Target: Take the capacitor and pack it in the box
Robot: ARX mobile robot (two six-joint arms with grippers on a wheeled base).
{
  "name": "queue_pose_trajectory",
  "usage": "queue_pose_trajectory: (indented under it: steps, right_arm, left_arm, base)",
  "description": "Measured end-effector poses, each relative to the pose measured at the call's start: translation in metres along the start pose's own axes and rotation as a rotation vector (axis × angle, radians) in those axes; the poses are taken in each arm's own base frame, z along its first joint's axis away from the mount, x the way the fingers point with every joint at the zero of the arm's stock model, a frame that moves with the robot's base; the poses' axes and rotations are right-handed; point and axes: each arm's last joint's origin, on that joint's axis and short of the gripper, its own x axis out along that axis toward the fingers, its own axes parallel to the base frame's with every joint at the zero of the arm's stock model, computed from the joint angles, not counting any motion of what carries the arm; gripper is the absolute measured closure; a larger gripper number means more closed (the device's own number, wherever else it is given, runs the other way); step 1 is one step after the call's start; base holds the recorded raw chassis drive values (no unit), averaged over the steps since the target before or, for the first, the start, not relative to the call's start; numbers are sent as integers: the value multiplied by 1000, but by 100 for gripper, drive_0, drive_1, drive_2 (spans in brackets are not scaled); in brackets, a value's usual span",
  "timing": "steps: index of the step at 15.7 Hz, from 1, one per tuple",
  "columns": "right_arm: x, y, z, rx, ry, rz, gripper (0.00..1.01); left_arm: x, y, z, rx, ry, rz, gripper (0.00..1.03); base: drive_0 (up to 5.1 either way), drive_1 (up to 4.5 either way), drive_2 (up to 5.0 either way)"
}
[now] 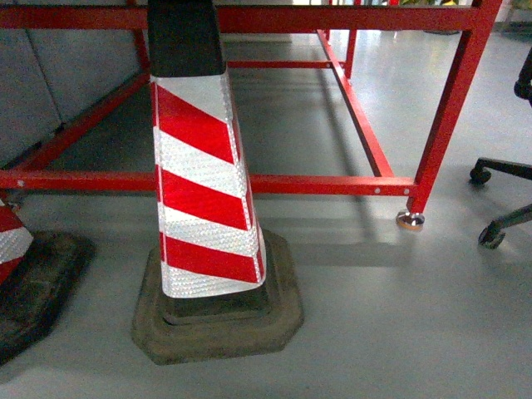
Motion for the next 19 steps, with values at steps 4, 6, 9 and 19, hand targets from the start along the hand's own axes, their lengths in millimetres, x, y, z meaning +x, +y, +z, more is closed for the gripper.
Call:
queue_pose_trajectory:
  steps: [4, 6, 9, 19]
  right_arm:
    - [0, 0, 0, 0, 0, 0, 3]
    - [0, 0, 0, 0, -1, 0, 3]
    - [0, 0, 0, 0, 0, 0, 3]
    - [0, 0, 0, 0, -1, 0, 3]
  left_arm:
    - [0, 0, 0, 0, 1, 0, 59]
    - [0, 0, 0, 0, 1, 0, 59]
    - [0, 0, 0, 0, 2, 1, 59]
    - [0, 0, 0, 0, 1, 1, 59]
  base:
    - [297, 225, -487]
    - [297, 225, -487]
    - [297, 225, -487]
    - [297, 225, -487]
